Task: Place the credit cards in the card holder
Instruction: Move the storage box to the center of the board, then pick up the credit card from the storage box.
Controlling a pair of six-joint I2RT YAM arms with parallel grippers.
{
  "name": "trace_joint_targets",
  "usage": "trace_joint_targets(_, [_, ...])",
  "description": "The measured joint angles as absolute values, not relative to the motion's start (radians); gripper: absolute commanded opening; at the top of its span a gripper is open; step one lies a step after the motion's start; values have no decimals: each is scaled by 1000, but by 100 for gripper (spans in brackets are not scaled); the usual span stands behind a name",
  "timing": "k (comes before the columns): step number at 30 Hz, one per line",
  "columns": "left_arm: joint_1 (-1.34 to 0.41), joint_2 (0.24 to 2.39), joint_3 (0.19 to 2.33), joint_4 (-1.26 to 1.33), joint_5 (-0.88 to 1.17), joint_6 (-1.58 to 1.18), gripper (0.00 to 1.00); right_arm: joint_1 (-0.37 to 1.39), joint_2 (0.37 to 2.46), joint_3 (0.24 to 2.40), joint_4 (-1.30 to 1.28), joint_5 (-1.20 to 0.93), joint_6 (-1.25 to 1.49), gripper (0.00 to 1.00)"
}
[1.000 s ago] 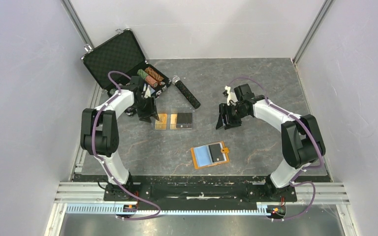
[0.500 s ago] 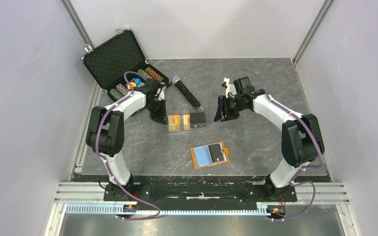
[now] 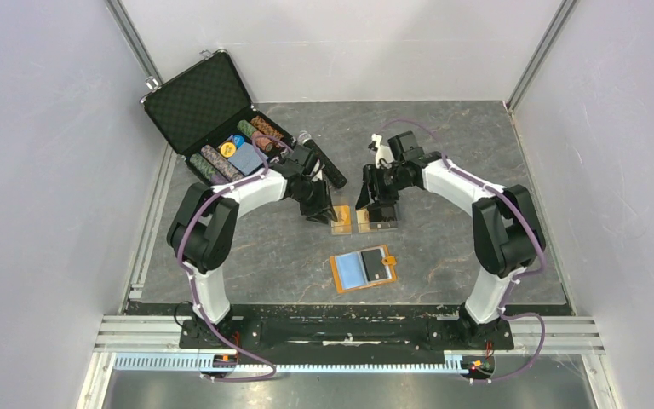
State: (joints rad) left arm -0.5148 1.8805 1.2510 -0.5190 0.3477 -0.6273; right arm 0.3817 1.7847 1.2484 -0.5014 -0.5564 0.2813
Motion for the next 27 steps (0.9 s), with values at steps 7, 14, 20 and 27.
trace_joint_targets(7, [-535,1880,1202,-421,405,-728,40,444,1843,1257,-482,-535,286,46])
trace_joint_targets(14, [-541,1875,1166,-383,428,-766,27,465,1909,1278,-484,-490,269,46])
trace_joint_targets(20, [-556,1875,1151,-357,451,-774,39,474,1950,1312,-497,-453,249,46])
trace_joint_targets(27, [-559,1870,1171,-408,435,-759,43,485,1964,1326,-516,-406,219,43])
